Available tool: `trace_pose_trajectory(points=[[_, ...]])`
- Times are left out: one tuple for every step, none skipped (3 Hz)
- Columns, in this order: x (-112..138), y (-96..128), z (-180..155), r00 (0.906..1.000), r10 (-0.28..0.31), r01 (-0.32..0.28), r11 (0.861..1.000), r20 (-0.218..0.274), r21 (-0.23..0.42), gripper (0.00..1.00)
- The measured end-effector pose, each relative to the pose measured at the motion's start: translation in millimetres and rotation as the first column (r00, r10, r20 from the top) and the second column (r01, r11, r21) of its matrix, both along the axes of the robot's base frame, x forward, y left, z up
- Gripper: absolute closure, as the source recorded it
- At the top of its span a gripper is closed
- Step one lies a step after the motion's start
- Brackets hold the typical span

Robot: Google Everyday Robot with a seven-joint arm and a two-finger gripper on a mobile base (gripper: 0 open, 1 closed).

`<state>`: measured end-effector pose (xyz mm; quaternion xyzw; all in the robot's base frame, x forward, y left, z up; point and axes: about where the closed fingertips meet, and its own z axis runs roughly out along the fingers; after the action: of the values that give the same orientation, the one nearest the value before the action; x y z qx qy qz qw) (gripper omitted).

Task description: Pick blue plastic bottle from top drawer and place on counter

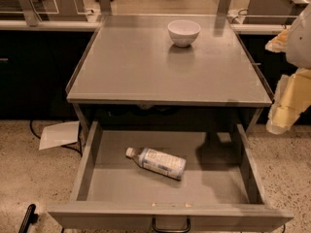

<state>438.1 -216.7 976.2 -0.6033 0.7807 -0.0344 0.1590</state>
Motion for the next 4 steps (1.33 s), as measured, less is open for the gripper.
trace_pose_trajectory(points=[[0, 0, 0, 1.0000, 0.000, 0.000, 1.000, 0.000, 0.000, 0.00], [1, 3, 0, 0.9999, -0.001, 0.001, 1.000, 0.014, 0.016, 0.00], [5, 22, -23, 0.9994, -0.029, 0.027, 0.993, 0.017, 0.113, 0.00], [19, 59, -55, 0.9985, -0.052, 0.047, 0.963, 0.013, 0.267, 0.00]])
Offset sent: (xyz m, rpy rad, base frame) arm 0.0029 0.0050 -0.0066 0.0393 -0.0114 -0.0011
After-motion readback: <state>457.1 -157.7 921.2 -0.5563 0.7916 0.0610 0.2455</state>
